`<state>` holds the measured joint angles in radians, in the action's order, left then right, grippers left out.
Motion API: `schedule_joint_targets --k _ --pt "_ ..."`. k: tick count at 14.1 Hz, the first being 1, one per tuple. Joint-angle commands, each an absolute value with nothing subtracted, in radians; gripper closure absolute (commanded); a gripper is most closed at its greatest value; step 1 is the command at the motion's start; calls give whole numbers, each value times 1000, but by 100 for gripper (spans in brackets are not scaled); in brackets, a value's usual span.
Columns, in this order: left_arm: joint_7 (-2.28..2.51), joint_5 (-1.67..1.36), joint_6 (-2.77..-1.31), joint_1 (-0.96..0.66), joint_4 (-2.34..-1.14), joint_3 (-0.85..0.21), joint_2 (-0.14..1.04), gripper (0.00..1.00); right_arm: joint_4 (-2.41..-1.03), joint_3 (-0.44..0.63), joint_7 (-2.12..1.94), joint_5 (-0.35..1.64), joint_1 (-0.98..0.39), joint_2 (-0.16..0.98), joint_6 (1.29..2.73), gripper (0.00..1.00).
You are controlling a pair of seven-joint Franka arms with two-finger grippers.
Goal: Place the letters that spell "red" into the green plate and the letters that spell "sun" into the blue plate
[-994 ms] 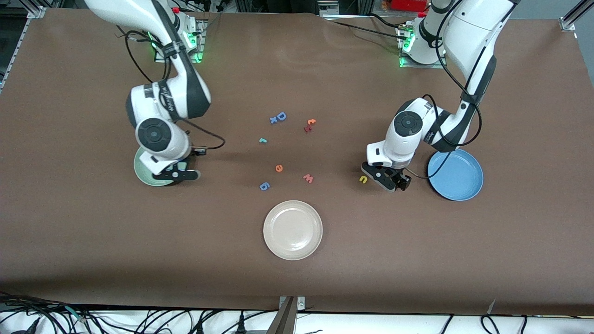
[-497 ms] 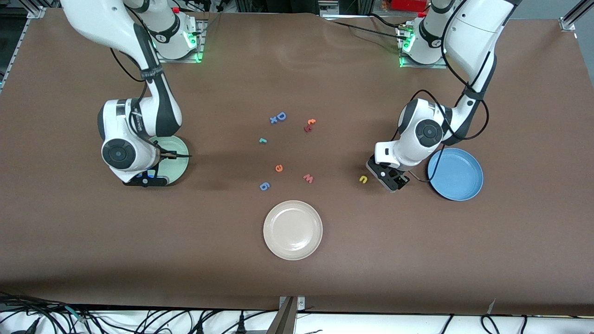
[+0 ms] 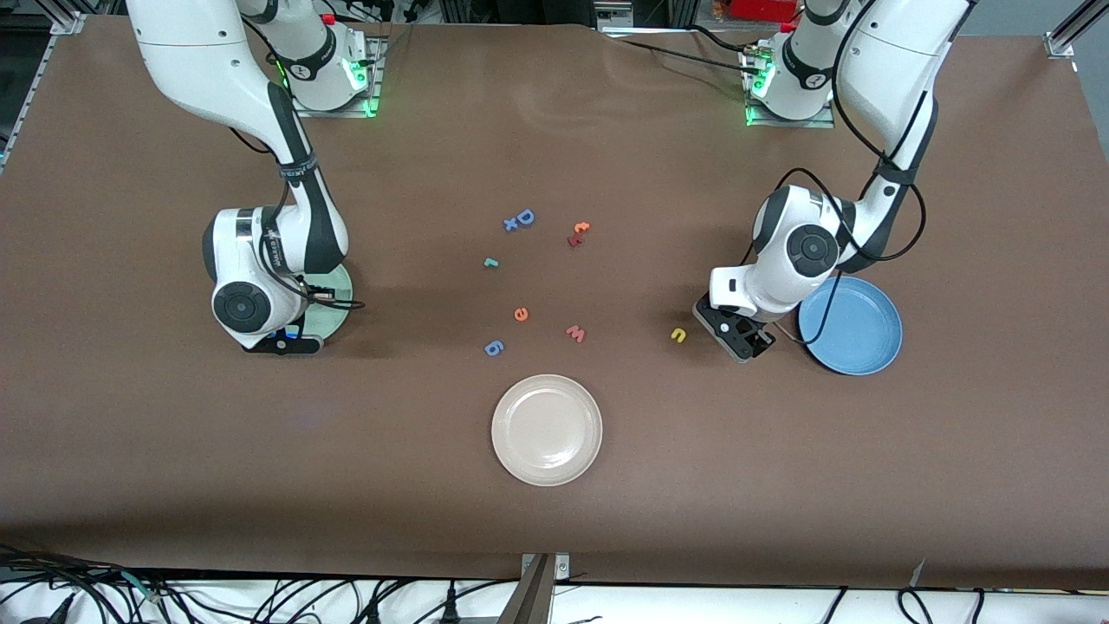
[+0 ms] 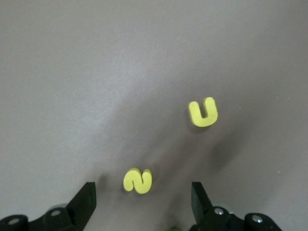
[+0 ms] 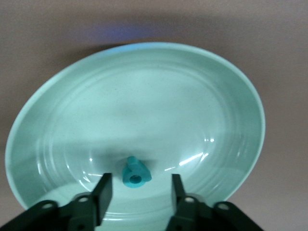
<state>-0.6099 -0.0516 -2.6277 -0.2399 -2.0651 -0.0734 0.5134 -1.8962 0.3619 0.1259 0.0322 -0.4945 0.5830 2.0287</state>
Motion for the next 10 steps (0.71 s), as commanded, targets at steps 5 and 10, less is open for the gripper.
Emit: schedule_joint_targets --k 5,10 --pt "-614 -37 -2614 -264 -2053 -61 526 24 -1876 321 129 57 -511 457 2007 2" --pt "-627 -29 -2615 -271 -2043 -23 540 24 -1871 134 473 87 -512 400 2009 4"
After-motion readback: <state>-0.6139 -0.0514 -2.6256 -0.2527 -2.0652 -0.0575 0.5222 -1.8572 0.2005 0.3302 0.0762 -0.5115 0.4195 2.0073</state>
